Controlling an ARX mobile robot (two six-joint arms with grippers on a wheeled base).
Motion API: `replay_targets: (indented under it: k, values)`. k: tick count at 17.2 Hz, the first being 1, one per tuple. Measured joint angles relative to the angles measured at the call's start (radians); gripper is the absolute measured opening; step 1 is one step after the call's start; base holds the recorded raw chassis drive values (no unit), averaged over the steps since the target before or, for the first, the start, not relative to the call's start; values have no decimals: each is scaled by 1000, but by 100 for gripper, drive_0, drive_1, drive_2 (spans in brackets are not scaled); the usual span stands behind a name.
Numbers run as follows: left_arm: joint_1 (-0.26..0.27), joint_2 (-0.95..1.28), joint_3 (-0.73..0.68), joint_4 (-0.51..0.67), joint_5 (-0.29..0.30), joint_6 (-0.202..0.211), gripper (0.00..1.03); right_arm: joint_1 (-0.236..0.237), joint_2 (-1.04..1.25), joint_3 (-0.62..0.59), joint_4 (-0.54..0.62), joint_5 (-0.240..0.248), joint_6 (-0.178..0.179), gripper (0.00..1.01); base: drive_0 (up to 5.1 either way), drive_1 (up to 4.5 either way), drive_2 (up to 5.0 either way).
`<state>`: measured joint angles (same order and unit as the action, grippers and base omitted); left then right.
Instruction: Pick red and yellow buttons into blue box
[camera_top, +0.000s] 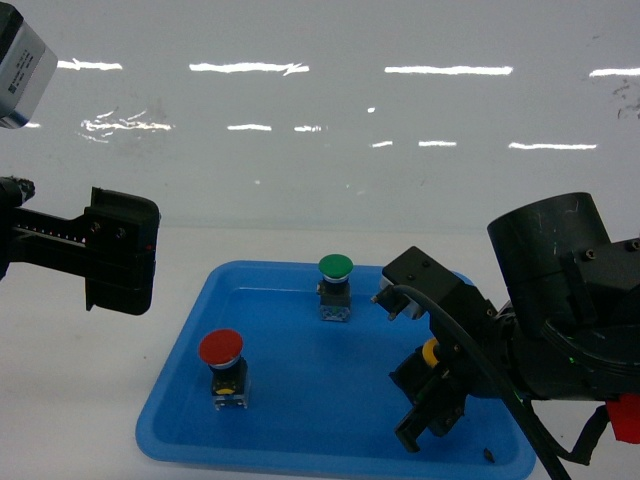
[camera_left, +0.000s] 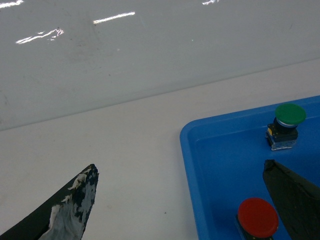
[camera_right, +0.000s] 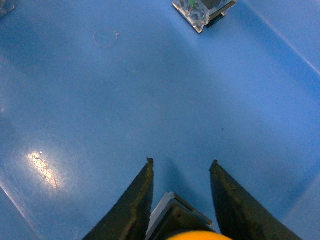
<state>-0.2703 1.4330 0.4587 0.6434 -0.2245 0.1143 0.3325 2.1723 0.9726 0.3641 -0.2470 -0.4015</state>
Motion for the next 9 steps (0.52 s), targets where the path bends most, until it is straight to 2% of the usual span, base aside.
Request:
replay_targets:
  k: [1,5,8,9]
  values:
    - [0,0,0,0,0,0,98,0,-1,-10,16,7,-4,29,0,0,0]
    - [0,0,0,0,0,0,98,-6,-8,-52,92,18,3,29,0,0,0]
    - [0,0,0,0,0,0,98,-21,-33,-90,132,22,32,29,0,0,0]
    - [0,0,0,0,0,0,98,-40,-72,-119,177,23,47,29,0,0,0]
